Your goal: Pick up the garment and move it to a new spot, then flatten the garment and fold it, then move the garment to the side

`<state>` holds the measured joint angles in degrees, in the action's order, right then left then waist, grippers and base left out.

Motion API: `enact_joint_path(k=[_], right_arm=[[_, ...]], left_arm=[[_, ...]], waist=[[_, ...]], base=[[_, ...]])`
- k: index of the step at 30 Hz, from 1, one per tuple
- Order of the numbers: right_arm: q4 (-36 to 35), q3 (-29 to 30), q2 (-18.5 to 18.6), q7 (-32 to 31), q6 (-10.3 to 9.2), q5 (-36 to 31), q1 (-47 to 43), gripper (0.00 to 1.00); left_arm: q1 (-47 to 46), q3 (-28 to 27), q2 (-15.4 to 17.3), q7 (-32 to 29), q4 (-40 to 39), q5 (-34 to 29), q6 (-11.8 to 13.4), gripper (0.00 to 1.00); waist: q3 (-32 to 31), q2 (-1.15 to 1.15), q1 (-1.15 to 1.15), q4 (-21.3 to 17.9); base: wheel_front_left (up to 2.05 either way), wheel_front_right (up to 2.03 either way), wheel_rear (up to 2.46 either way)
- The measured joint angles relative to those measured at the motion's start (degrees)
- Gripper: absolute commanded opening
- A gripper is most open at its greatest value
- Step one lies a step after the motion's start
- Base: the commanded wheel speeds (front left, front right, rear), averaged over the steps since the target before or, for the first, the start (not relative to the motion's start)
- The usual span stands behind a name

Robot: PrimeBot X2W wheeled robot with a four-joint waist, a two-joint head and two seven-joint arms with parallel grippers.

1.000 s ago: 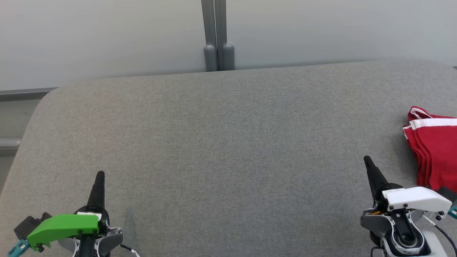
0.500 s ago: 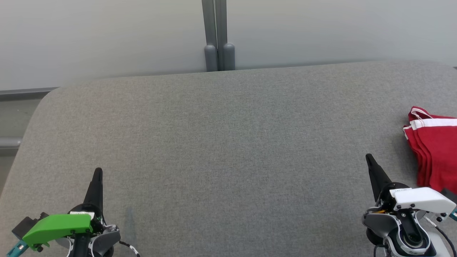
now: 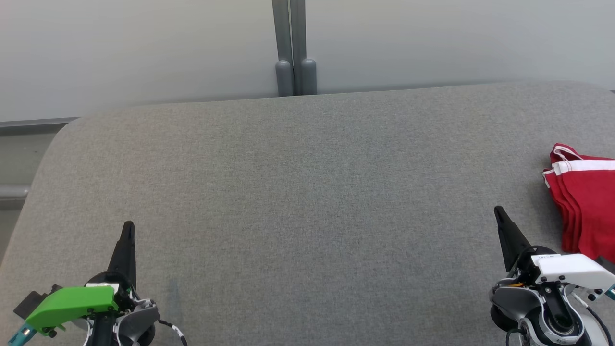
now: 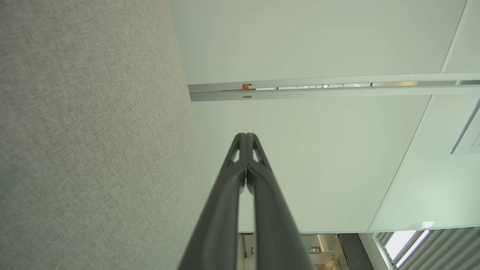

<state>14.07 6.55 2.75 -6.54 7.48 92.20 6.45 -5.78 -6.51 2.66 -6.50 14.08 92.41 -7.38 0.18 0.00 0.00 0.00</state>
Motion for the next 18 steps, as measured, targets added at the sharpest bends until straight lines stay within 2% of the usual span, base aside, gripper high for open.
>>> enact_joint_path(k=[18], right_arm=[[0.0,0.0,0.0,0.0,-0.01,0.0,0.0,0.00]], left_arm=[[-0.1,0.0,0.0,0.0,0.0,0.0,0.0,0.00]], waist=[[0.0,0.00,0.00,0.0]], base=[[0.00,0.00,0.00]])
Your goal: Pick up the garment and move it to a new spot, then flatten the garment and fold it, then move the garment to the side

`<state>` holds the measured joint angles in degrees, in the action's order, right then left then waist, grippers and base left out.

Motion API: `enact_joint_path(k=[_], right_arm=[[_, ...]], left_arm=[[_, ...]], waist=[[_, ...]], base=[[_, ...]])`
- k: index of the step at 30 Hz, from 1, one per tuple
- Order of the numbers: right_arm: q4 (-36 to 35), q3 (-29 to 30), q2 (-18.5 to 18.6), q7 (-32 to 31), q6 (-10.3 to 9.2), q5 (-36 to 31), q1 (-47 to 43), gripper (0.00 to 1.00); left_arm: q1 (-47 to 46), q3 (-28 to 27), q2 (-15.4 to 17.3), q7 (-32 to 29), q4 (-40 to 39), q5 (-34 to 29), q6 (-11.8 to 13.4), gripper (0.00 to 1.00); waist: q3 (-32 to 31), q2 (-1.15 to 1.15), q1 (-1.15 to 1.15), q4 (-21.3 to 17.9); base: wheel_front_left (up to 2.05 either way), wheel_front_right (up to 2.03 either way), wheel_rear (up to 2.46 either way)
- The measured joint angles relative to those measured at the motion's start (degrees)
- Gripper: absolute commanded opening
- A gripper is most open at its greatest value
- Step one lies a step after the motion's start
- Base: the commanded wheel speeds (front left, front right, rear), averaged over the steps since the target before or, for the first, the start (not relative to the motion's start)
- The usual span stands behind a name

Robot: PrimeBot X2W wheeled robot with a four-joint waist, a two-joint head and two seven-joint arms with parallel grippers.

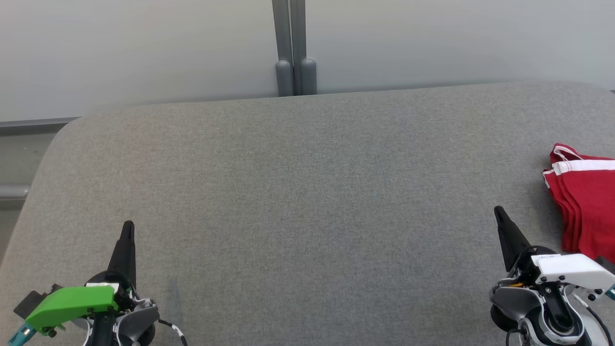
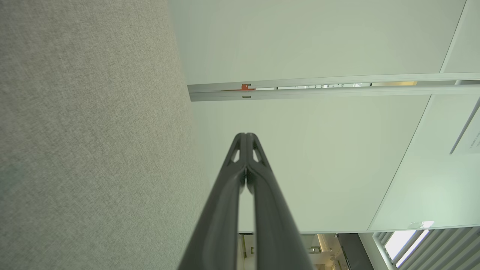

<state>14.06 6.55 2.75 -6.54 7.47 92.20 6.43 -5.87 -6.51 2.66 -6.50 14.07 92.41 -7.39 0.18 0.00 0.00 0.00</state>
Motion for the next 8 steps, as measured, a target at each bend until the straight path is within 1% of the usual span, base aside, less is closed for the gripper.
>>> enact_joint_path(k=[8], right_arm=[[0.0,0.0,0.0,0.0,0.01,0.0,0.0,0.00]], left_arm=[[0.0,0.0,0.0,0.0,0.0,0.0,0.0,0.00]], waist=[[0.0,0.00,0.00,0.0]], base=[[0.00,0.00,0.00]])
